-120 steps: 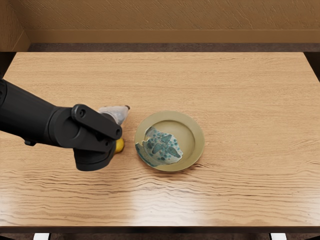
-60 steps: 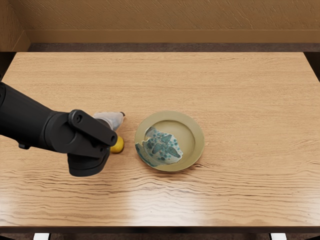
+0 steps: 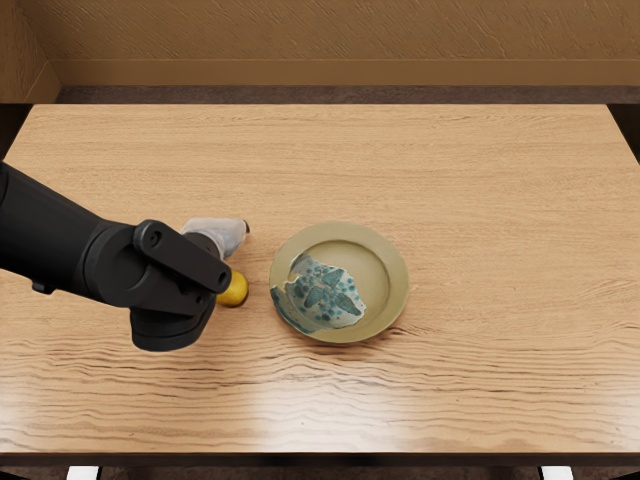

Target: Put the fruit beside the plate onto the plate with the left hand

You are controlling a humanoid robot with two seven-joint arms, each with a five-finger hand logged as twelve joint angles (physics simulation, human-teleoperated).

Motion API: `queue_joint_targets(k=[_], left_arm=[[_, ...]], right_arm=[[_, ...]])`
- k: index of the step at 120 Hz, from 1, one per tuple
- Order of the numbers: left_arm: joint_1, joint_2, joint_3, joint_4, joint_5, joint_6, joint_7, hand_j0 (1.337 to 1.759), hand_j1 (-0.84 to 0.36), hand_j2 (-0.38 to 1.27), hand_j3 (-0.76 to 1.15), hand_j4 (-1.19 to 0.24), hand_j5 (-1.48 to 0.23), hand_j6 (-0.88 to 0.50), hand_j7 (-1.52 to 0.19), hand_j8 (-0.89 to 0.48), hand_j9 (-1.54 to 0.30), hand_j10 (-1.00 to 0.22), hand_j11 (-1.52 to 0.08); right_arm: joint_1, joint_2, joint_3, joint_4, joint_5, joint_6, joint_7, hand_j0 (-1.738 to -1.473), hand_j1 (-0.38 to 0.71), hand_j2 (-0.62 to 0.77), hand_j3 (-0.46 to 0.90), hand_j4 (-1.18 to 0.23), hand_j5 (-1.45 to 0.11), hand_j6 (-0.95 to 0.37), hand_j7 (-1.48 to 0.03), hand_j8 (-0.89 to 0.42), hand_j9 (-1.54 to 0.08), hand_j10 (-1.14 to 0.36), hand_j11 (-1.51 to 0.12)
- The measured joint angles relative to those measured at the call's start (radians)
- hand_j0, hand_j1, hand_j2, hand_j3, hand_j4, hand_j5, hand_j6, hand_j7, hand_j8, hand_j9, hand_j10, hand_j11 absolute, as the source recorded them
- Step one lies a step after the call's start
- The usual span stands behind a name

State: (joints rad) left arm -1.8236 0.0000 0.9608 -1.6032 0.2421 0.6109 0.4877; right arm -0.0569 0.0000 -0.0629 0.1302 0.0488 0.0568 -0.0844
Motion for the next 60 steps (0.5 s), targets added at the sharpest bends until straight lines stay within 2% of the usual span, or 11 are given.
queue_joint_targets(k=[31, 60], left_arm=[[-0.008, 0.000, -0.006, -0.018, 0.007, 0.000, -0.006, 1.658, 0.18, 0.03, 0.00, -0.15, -0.19, -0.15, -0.19, -0.15, -0.19, -0.14, -0.19], [-0.010, 0.000, -0.019, -0.022, 0.009, 0.000, -0.044, 1.658, 0.17, 0.03, 0.00, -0.15, -0.19, -0.15, -0.19, -0.15, -0.19, -0.15, -0.19]], right_arm=[[0.000, 0.000, 0.000, 0.000, 0.000, 0.000, 0.000, -1.658, -0.32, 0.00, 0.00, -0.02, -0.03, -0.02, -0.03, -0.02, -0.03, -0.02, -0.03], [0.000, 0.000, 0.000, 0.000, 0.000, 0.000, 0.000, -1.658, -0.32, 0.00, 0.00, -0.02, -0.03, -0.02, -0.03, -0.02, -0.03, -0.02, -0.03]])
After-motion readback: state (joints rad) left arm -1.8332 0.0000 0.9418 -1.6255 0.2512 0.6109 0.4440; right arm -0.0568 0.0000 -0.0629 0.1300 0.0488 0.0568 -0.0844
